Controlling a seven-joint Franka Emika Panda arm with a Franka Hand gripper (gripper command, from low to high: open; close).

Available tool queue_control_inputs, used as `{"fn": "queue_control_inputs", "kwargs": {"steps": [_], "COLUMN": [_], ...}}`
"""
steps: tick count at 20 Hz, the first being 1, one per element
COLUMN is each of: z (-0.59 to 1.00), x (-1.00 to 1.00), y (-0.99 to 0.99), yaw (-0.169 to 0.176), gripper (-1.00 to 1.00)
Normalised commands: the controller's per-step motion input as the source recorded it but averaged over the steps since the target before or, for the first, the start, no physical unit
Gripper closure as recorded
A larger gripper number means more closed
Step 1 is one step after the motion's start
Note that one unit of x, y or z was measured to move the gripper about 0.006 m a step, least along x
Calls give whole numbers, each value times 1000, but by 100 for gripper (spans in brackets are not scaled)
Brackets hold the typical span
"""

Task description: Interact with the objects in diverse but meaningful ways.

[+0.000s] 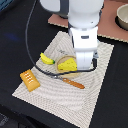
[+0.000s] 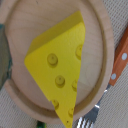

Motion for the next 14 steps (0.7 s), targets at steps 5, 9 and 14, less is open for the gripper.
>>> {"fn": "queue_control_inputs", "kwargs": {"steps": [5, 9, 14], "z": [-162, -190, -46], "x": [-390, -554, -284], "y": [103, 47, -125], "yaw": [142, 138, 72], "gripper": [-100, -100, -100]}}
